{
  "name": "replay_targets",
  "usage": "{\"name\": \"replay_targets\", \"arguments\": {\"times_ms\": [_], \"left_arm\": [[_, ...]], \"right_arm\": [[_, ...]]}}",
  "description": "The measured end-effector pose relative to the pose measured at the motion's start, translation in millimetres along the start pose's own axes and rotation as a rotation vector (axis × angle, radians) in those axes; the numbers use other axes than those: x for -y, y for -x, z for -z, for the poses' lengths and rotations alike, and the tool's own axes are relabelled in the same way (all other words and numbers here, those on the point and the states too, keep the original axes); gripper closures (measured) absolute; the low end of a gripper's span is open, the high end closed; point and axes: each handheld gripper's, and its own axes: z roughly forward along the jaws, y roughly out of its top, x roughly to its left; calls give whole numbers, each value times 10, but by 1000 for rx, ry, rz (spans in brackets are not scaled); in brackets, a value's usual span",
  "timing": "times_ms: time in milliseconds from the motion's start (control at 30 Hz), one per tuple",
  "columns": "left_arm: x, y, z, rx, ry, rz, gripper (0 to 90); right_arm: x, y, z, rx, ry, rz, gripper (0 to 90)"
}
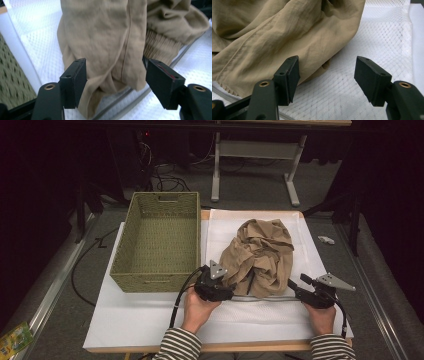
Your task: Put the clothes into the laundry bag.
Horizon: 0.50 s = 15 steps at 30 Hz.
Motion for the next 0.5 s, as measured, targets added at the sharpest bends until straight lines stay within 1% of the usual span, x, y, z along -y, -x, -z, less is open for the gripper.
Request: {"name": "replay_targets", "arguments": {"times_ms": [33, 100, 133, 167, 200, 267, 300, 333, 433, 500], "left_arm": [[0, 0, 0, 0, 0, 0, 334], [54, 1, 0, -11, -6, 0, 335], [78, -2, -3, -11, -13, 2, 334], [102, -1, -9, -15, -18, 2, 334], [150, -1, -33, -13, -24, 8, 334], [175, 1, -52, -11, -28, 12, 339], [199, 4, -77, -10, -31, 16, 339], [220, 8, -105, -10, -33, 19, 338], [265, 18, -194, 3, -41, 30, 333], [269, 43, -264, 17, -45, 36, 327]], "right_arm": [[0, 0, 0, 0, 0, 0, 371], [-10, 4, 31, -12, 1, -15, 374], [-27, -12, 80, -23, 10, -18, 377], [-27, -12, 80, -23, 10, -18, 377], [-60, -42, 130, -42, 18, -12, 376], [-105, -82, 165, -57, 14, 2, 374], [-105, -82, 165, -57, 14, 2, 374], [-154, -131, 188, -72, 9, 14, 371], [-205, -172, 196, -87, 5, 28, 360], [-281, -249, 187, -111, -10, 45, 335]]}}
